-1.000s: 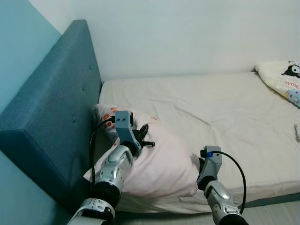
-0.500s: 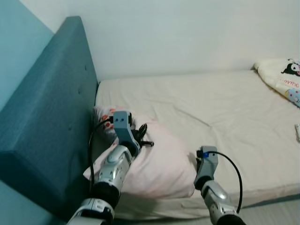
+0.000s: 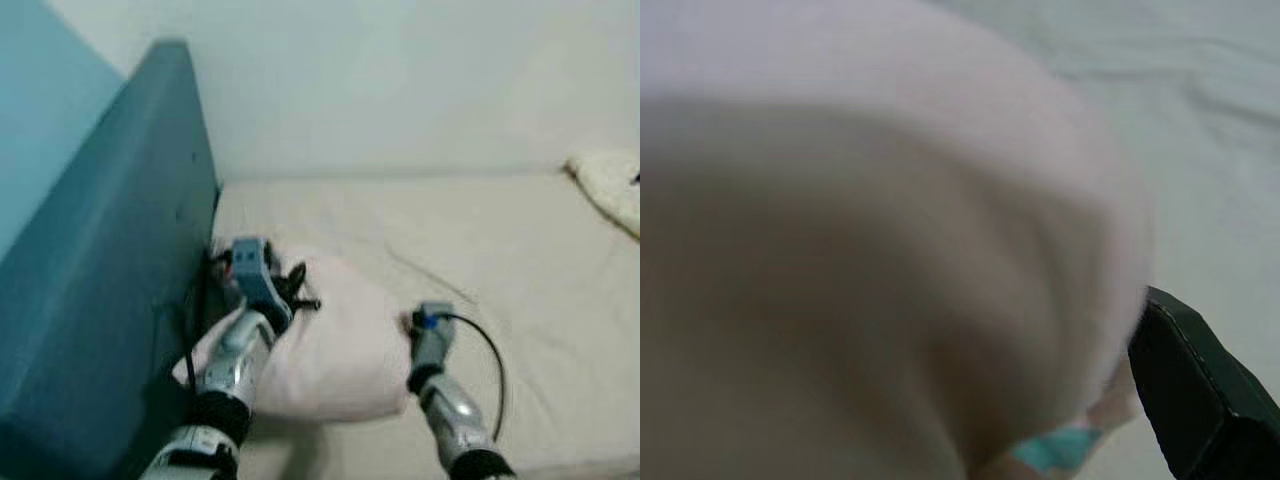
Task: Clean up the room
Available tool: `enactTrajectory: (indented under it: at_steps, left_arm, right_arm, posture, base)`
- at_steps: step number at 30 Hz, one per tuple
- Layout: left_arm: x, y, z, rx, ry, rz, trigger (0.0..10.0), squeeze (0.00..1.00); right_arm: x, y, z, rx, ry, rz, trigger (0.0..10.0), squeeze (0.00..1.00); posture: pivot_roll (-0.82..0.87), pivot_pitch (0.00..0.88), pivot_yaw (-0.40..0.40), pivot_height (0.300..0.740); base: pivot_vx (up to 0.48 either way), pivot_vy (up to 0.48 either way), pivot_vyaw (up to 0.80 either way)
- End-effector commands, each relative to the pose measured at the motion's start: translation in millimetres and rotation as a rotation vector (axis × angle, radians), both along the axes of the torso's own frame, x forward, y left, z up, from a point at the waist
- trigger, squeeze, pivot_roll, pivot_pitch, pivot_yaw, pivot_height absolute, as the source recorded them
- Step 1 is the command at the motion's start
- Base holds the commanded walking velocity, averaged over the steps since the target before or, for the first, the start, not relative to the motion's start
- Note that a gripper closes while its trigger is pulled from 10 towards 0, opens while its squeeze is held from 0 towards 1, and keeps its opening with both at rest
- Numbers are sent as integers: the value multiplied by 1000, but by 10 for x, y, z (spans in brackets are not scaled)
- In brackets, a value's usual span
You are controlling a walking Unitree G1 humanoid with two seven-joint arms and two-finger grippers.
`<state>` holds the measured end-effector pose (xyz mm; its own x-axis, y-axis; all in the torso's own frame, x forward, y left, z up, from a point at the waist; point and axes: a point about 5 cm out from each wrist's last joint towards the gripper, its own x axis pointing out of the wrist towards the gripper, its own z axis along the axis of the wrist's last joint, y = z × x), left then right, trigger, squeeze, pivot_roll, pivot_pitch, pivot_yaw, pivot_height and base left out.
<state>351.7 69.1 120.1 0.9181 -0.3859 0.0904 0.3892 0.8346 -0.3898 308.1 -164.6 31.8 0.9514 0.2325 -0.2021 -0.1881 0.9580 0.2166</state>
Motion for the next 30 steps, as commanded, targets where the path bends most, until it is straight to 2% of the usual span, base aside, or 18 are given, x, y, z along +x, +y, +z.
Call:
enactTrajectory:
  at_steps: [1,9,12,16,19,21,22,26,28,30]
  left_arm:
    - [-28,-261,136,-52,-54,-72,10000,0]
    - [-25,-246,138,-77,-55,-63,10000,0]
    - [19,-139,100,-184,-21,-2,10000,0]
    - [45,-107,60,-208,8,28,10000,0]
    - [126,-206,83,-191,71,2,10000,0]
    - [170,-320,216,-164,38,-47,10000,0]
    - [170,-320,216,-164,38,-47,10000,0]
    - [270,-549,580,-229,-11,-119,10000,0]
    - [284,-593,651,-235,-20,-131,10000,0]
    - [305,-695,809,-227,-50,-158,10000,0]
  right_arm:
    - [19,18,42,-6,-29,17,10000,0]
    - [20,16,48,-17,-31,24,10000,0]
    - [26,2,69,-64,-43,46,10000,0]
    - [37,-18,87,-97,-51,48,10000,0]
    - [126,-191,181,-161,-59,-20,10000,0]
    - [193,-315,280,-193,-80,-61,10000,0]
    - [193,-315,280,-193,-80,-61,10000,0]
    - [358,-511,577,-312,-159,-94,10000,0]
    - [393,-549,638,-351,-170,-100,10000,0]
    - [465,-643,774,-428,-191,-130,10000,0]
  posture:
    - [-110,87,-11,740]
    - [-114,87,-11,740]
    - [-113,89,-10,740]
    - [-113,93,-9,740]
    - [-123,93,-4,740]
    - [-126,96,0,740]
    - [-126,96,0,740]
    - [-148,110,17,740]
    - [-155,119,27,740]
    - [-162,131,38,740]
  base:
    - [349,0,0]
    - [44,0,0]
    - [0,0,0]
    - [0,0,0]
    - [0,0,0]
    - [0,0,0]
    - [0,0,0]
    - [0,0,0]
    - [0,0,0]
    - [0,0,0]
